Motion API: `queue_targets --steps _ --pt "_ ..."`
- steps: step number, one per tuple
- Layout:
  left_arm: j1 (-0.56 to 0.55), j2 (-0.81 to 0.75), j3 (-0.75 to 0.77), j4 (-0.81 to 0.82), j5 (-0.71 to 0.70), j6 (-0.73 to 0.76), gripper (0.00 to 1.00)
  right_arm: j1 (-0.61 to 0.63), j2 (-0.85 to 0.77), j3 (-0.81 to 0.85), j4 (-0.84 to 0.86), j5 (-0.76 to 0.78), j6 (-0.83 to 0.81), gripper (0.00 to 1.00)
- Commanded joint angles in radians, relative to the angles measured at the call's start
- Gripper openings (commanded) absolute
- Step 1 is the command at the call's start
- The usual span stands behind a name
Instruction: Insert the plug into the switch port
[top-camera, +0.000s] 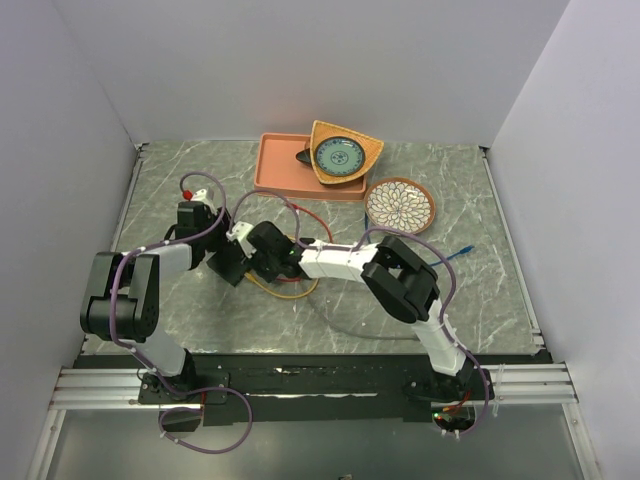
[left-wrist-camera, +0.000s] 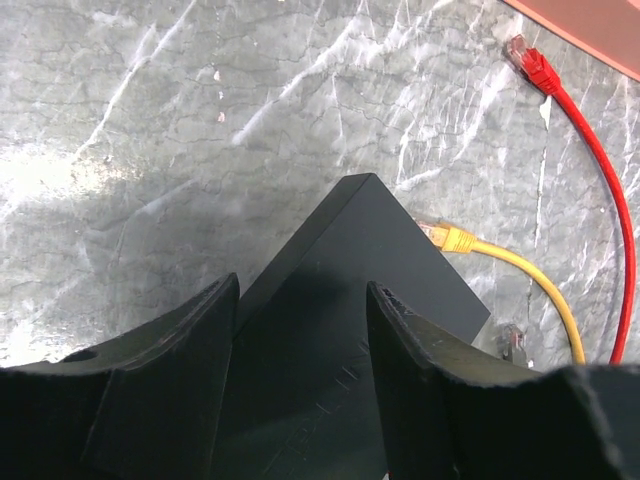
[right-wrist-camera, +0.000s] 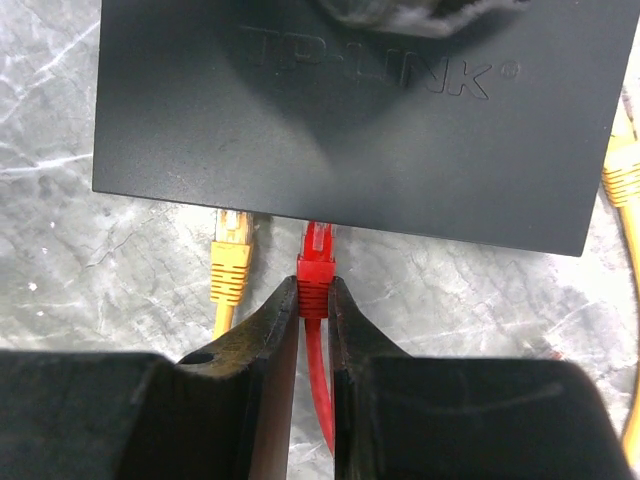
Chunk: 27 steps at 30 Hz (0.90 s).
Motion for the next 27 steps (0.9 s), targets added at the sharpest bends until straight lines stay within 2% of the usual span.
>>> queue_targets --steps 1,21,27 --pt "-0.061 -0.015 -0.049 -0.107 0.205 -0.093 0.56 -0.04 -0.045 0.045 0.214 -0.084 0.046 0.0" --pt "-0.101 0.013 -0.088 -0.107 0.297 -0.143 0.49 -0.072 0.063 0.275 0.18 -0.165 0.022 0.0" --pt "-0.134 0.016 -0.083 -0.116 0.281 -0.164 0.48 -0.071 0.073 0.306 0.172 -0.17 0.032 0.0"
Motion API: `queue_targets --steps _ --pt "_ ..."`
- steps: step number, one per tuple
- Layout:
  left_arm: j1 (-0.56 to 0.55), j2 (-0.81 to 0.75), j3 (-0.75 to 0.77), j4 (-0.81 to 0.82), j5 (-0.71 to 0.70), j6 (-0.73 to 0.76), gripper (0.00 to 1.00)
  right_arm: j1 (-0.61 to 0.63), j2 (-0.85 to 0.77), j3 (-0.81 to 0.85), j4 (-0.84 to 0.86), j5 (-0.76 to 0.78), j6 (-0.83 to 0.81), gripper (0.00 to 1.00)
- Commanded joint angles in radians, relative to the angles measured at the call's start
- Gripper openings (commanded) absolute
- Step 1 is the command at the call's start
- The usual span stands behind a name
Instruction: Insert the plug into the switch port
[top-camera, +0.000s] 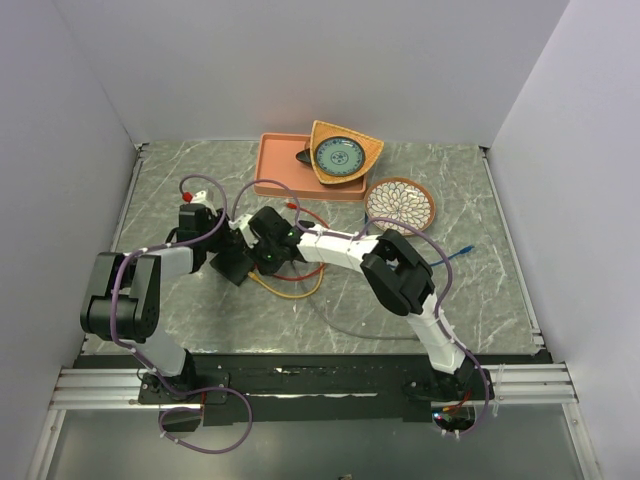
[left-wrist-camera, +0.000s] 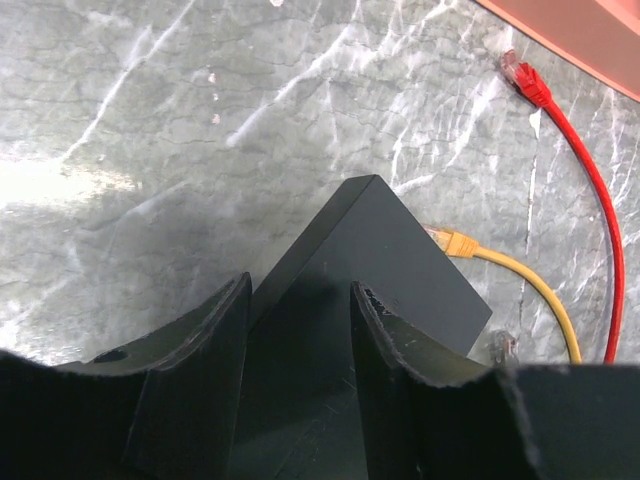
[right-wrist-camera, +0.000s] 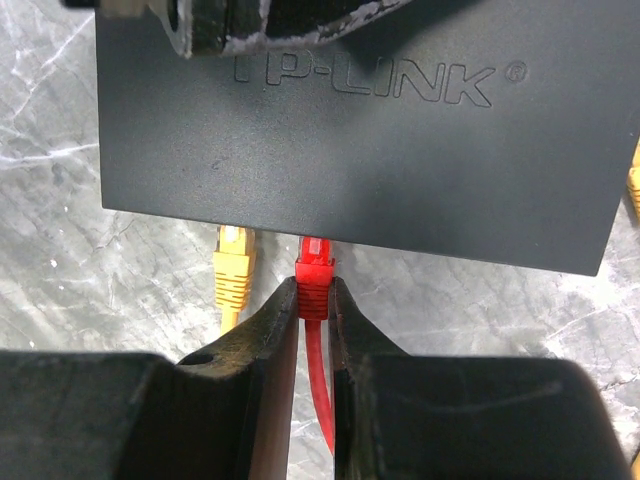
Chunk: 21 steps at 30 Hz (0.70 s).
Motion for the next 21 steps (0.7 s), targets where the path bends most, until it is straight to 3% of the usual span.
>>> queue_targets --steps 1,6,9,16,21 --pt "-0.126 0.014 -0.049 -0.179 0.281 -0.134 0.48 -0.008 0.007 0.129 0.38 -0.013 0.005 0.0" --pt "-0.124 -0.032 -0.032 -0.227 0.197 -0.134 0.52 -0.008 -0.06 0.042 0.368 0.01 0.005 0.0" --pt "-0.112 -0.078 -0.021 -0.26 0.095 -0.135 0.62 -0.005 -0.112 -0.034 0.353 0.024 0.003 0.01" --pt "-0.041 -0.147 0.014 -0.317 -0.026 -0.135 0.93 0.046 -0.202 -0.183 0.304 0.087 -0.012 0.33" --pt "-0.005 -0.17 0.063 -0.376 -0.11 -0.134 0.99 0.049 -0.238 -0.239 0.273 0.122 0.011 0.5"
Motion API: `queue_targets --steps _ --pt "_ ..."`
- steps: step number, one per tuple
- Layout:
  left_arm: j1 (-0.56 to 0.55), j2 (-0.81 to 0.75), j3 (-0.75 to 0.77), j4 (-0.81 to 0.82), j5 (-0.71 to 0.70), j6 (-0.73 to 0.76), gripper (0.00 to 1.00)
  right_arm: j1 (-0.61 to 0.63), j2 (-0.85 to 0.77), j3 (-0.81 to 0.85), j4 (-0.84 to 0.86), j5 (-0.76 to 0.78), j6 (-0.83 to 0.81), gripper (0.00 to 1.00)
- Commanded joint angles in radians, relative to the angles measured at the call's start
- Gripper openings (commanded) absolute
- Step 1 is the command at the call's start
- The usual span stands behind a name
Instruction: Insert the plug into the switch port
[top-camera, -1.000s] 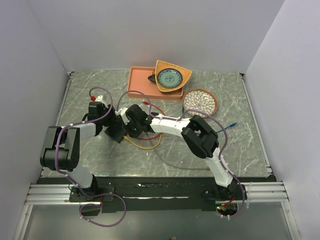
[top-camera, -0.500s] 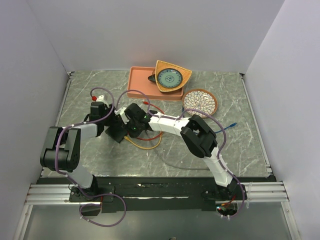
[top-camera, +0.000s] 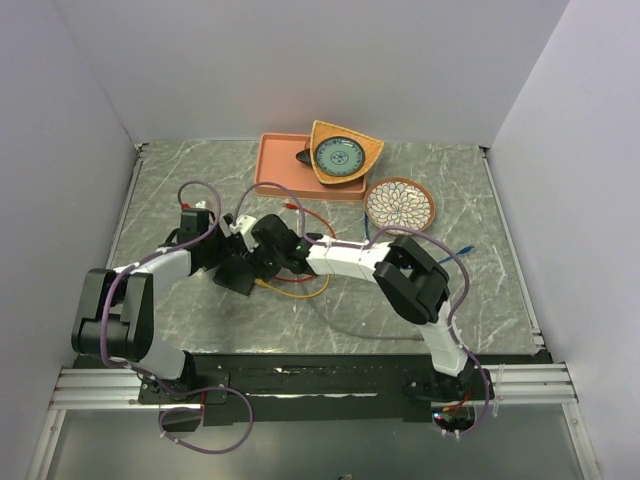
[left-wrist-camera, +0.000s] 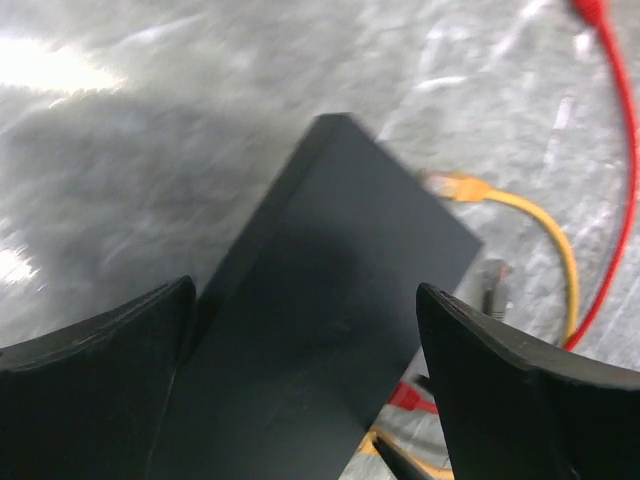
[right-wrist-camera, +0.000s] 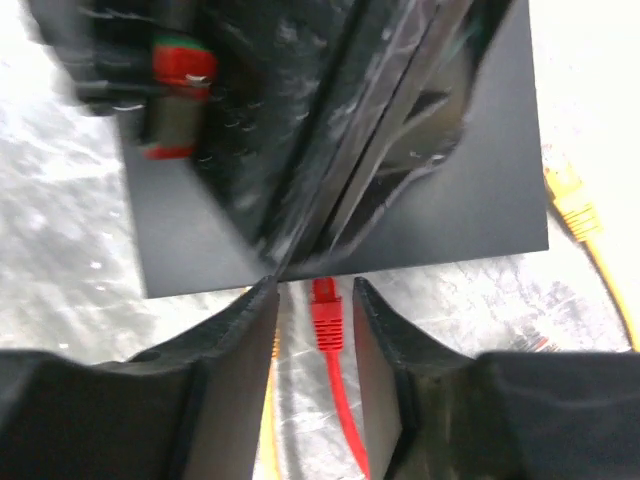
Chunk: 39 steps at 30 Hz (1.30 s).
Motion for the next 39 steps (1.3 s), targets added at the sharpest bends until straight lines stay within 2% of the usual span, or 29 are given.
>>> queue_targets --steps 1,5,6,9,17,25,30,34,35,37,39 --pt "0.028 -0.057 0.06 -0.102 -0.064 -0.025 0.99 0.009 -0.134 -0.054 0.071 0.064 0.018 0.53" --pt "0.031 -0.129 0.069 -0.127 -0.083 -0.022 0.96 0.008 -0.212 -0.122 0.088 0.113 0.045 0.7" --pt "0.031 -0.164 0.068 -0.133 -0.083 -0.02 0.96 0.008 -0.226 -0.143 0.088 0.147 0.05 0.78" --pt "0.03 -0.239 0.056 -0.152 -0.067 -0.019 0.96 0.003 -0.259 -0.165 0.077 0.222 0.083 0.84" --pt "0.031 -0.442 0.049 -0.195 0.054 -0.043 0.96 -0.008 -0.165 -0.085 -0.046 0.38 0.186 0.81" --pt "0.031 -0.471 0.091 -0.247 0.059 -0.022 0.96 -0.026 -0.056 -0.047 -0.098 0.412 0.263 0.74" --pt "0.031 -0.459 0.073 -0.228 0.074 -0.022 0.96 -0.051 -0.009 -0.041 -0.104 0.4 0.292 0.63" --pt "0.031 -0.456 0.066 -0.231 0.071 -0.017 0.96 -0.071 0.014 -0.036 -0.11 0.372 0.312 0.43" --pt "0.031 -0.457 0.063 -0.23 0.071 -0.019 0.96 -0.075 0.019 -0.034 -0.112 0.359 0.312 0.26" --pt "0.031 -0.457 0.059 -0.23 0.074 -0.017 0.96 -0.087 0.031 -0.03 -0.109 0.337 0.312 0.04" --pt "0.03 -0.457 0.063 -0.236 0.072 -0.016 0.96 -0.092 0.028 -0.024 -0.106 0.314 0.304 0.0"
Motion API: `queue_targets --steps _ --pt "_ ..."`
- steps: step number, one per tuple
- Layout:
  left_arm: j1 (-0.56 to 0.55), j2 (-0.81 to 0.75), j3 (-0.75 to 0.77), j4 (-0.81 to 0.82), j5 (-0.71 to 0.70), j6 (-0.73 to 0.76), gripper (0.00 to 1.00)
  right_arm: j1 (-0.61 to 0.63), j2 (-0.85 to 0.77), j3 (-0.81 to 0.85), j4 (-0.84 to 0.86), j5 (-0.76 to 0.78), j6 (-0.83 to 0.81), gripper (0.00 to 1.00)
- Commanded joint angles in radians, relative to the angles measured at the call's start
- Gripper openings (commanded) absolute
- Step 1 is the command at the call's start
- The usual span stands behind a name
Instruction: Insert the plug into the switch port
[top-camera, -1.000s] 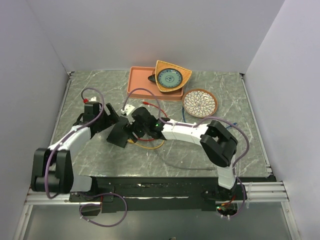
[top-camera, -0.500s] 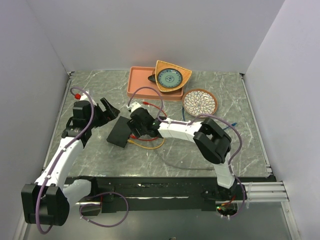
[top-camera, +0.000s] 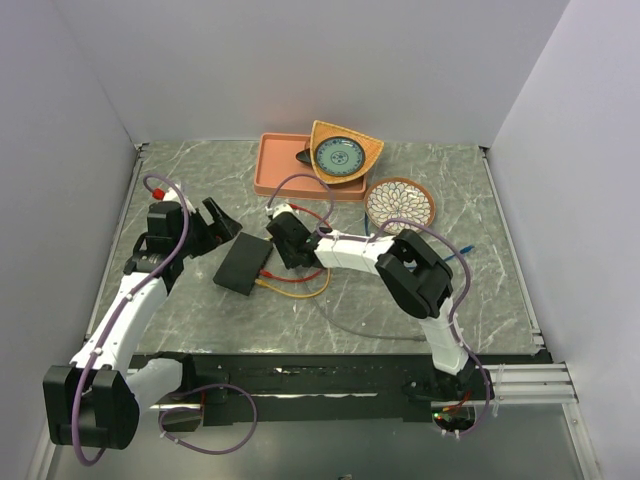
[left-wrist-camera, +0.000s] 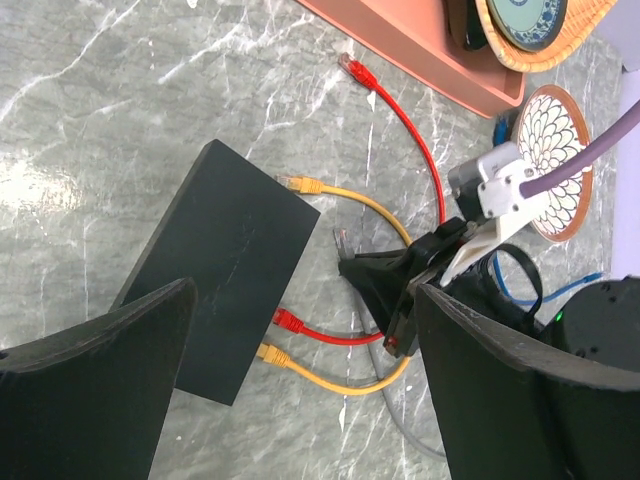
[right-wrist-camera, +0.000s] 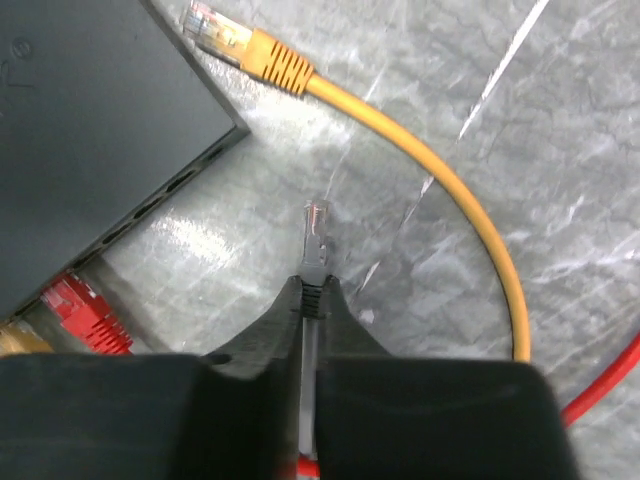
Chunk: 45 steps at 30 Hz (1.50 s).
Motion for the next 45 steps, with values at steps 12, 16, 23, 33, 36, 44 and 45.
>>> queue_targets --steps 12,16,23,33,36,44,45 --pt "0.001 -0.04 0.006 -0.006 0.014 0.012 0.96 -0.076 -0.333 -0.059 0.186 0.031 -0.072 0.0" --pt "0.001 -0.05 0.008 -0.028 0.013 0.02 0.96 -0.108 -0.465 -0.099 0.302 0.051 -0.106 0.0" --pt "-0.001 -0.067 0.017 -0.051 -0.009 0.032 0.96 -0.14 -0.671 -0.149 0.416 0.046 -0.135 0.0" --pt "-0.001 -0.063 0.0 -0.026 0.002 0.031 0.96 -0.151 -1.01 -0.263 0.559 0.082 -0.322 0.0" --pt "0.001 -0.061 -0.009 -0.019 0.008 0.025 0.96 -0.151 -1.108 -0.333 0.605 0.024 -0.355 0.0" --pt "0.001 -0.063 -0.009 -0.017 0.002 0.028 0.96 -0.153 -1.3 -0.436 0.629 -0.009 -0.372 0.0" --pt "0.001 -0.064 -0.01 -0.014 0.004 0.028 0.96 -0.154 -1.309 -0.439 0.62 -0.003 -0.39 0.0"
